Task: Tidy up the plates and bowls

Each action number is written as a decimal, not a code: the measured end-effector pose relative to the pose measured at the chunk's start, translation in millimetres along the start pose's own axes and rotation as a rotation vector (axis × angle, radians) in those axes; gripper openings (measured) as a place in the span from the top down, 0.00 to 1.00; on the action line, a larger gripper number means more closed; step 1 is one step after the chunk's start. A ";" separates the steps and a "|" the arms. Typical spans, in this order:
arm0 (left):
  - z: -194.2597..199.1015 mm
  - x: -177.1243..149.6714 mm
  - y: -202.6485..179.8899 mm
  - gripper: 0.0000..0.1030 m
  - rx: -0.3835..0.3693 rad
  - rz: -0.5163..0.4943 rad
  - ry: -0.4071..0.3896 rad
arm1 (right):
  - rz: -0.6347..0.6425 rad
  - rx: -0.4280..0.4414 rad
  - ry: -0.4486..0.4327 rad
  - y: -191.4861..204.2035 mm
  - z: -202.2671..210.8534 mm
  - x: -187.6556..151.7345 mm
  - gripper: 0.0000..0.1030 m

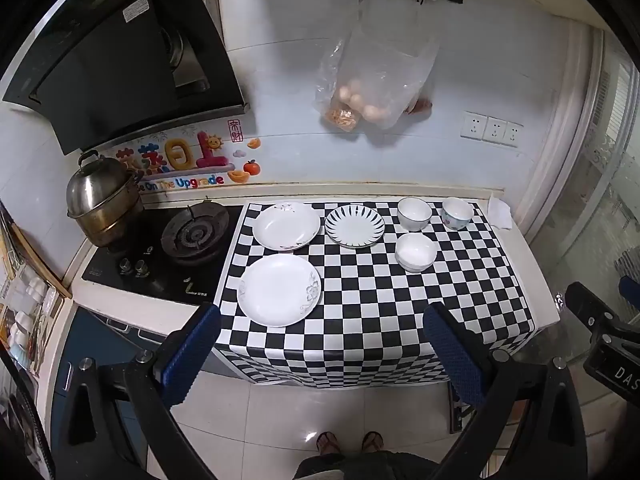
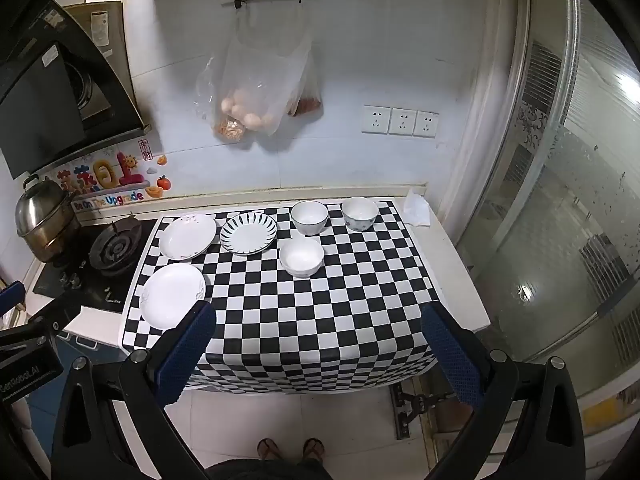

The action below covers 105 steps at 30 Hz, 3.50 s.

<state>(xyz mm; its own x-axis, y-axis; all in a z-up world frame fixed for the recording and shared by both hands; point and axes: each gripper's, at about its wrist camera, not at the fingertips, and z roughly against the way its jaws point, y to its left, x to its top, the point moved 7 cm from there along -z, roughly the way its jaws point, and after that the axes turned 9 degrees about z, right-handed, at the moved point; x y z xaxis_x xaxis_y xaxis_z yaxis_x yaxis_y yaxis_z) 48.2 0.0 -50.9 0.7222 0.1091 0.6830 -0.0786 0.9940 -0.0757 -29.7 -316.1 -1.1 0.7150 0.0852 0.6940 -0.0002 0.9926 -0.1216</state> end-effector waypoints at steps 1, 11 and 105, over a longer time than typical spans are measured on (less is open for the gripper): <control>0.1 0.0 -0.1 0.00 -0.002 0.001 -0.001 | 0.009 -0.010 0.003 -0.4 0.0 -0.2 0.00; 2.0 2.1 -1.5 0.00 -0.006 -0.005 -0.002 | 0.005 -0.010 0.010 -2.3 -0.8 -1.8 0.00; -98.5 20.1 52.7 0.00 0.220 0.127 0.033 | -0.065 0.361 0.164 5.4 -157.2 -24.7 0.00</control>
<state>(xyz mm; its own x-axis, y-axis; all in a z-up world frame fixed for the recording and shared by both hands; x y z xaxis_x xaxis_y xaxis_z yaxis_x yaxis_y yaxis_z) 126.3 54.4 -112.8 0.7184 0.2369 0.6540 -0.3154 0.9490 0.0027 62.5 -326.5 -130.4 0.8235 0.0356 0.5663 -0.1764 0.9647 0.1958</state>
